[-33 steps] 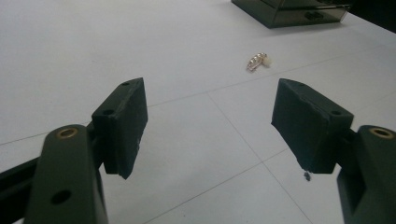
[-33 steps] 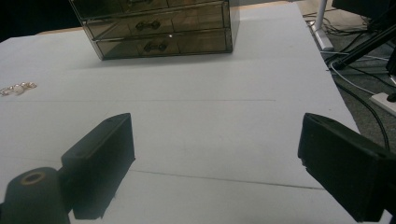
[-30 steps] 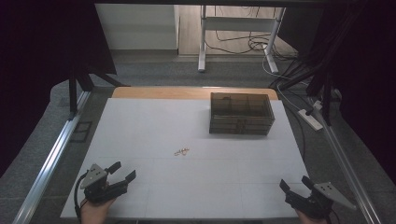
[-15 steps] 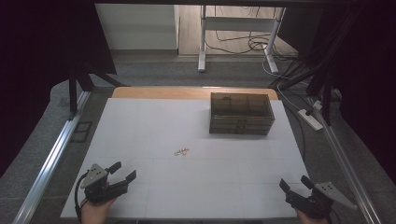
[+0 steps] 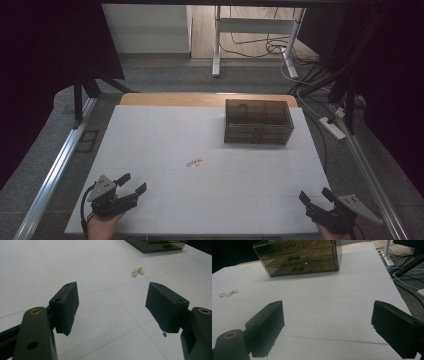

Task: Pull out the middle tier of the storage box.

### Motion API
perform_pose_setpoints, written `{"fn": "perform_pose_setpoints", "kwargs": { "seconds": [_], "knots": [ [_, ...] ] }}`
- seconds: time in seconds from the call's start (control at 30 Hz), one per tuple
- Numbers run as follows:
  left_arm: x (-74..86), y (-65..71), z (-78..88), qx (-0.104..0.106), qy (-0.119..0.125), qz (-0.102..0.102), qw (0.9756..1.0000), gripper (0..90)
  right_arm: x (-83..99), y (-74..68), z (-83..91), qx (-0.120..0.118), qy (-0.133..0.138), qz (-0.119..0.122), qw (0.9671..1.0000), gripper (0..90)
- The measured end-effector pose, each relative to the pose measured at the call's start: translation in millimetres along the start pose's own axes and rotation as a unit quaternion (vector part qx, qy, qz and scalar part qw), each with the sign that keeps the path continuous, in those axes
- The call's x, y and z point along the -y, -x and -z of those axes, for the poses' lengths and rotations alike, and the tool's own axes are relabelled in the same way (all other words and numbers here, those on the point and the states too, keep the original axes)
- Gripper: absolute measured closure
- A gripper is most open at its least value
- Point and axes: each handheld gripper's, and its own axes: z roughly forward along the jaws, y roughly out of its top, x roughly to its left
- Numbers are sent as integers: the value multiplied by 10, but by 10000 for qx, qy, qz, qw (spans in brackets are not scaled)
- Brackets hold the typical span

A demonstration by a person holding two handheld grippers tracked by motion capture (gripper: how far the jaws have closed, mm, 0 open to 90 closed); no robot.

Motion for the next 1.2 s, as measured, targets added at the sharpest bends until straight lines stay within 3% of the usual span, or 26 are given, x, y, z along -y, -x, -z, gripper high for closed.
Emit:
{"fn": "perform_pose_setpoints", "kwargs": {
  "seconds": [0.17, 0.53, 0.77, 1.2],
  "knots": [
    [-1, 2, 1, 5, 12, -1, 10000, 272, -17, -36, -20, -141, -16, -9, 9999, 111],
    [-4, 7, -9, -8, -7, -26, 10000, 272, -46, -163, -95, -296, -76, 264, 9992, 112],
    [-6, 7, -9, -2, -5, -37, 10000, 272, -61, -230, -172, -437, -125, 253, 9986, 115],
    [-13, 17, -25, 7, -16, -71, 10000, 273, -69, -378, -332, -522, -235, 460, 9973, 133]
  ]
}}
